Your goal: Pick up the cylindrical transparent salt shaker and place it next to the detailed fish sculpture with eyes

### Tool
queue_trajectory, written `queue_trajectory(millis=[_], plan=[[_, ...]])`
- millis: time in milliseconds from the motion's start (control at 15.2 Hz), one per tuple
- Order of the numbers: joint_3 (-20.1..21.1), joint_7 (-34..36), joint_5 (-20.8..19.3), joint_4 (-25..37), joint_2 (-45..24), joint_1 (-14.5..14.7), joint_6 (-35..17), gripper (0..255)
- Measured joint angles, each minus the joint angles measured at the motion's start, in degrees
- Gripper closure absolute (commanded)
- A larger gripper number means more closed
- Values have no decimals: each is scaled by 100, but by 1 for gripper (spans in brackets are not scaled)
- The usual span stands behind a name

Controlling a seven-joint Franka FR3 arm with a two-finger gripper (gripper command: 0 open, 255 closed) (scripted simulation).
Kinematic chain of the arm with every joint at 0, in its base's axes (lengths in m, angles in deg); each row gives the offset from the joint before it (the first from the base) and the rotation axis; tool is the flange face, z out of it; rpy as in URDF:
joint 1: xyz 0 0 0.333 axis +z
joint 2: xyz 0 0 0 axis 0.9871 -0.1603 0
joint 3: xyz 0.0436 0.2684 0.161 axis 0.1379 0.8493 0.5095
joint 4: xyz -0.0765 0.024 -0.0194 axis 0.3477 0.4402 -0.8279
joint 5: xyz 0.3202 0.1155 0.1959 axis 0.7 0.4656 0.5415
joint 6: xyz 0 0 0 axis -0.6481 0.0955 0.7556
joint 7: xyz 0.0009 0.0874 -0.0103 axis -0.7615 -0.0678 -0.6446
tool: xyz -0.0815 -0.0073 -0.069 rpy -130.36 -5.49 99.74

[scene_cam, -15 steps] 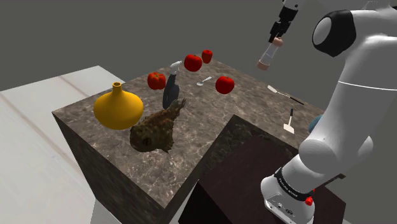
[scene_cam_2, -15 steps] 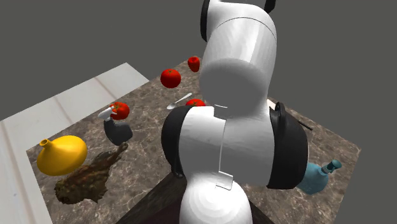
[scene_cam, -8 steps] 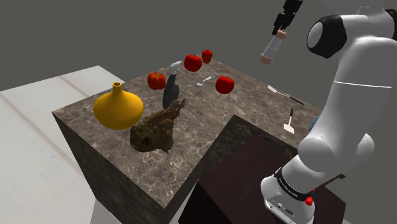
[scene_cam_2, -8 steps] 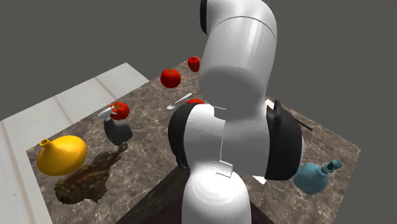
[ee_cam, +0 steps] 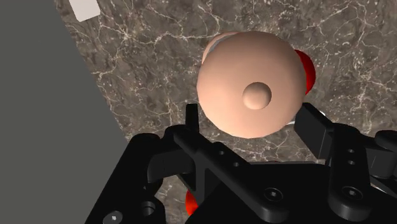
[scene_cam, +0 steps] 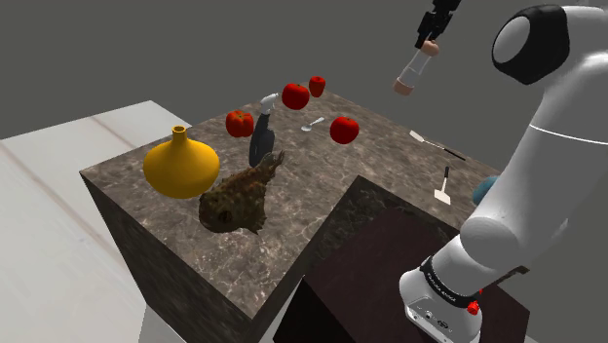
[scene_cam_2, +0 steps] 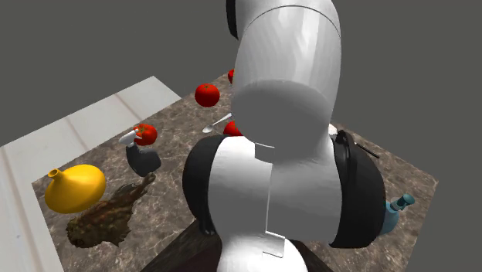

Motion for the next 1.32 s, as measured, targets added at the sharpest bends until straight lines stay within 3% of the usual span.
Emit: queue_trajectory(millis=[330, 594, 858, 1320], plan=[[223, 773, -600, -1280, 1049, 741, -323, 255], [519, 1411, -970, -2090, 1760, 1126, -463, 255], [877, 2056, -1217, -2779, 2348, 1407, -567, 255], [1568, 3146, -1370, -3453, 3050, 1793, -457, 255]])
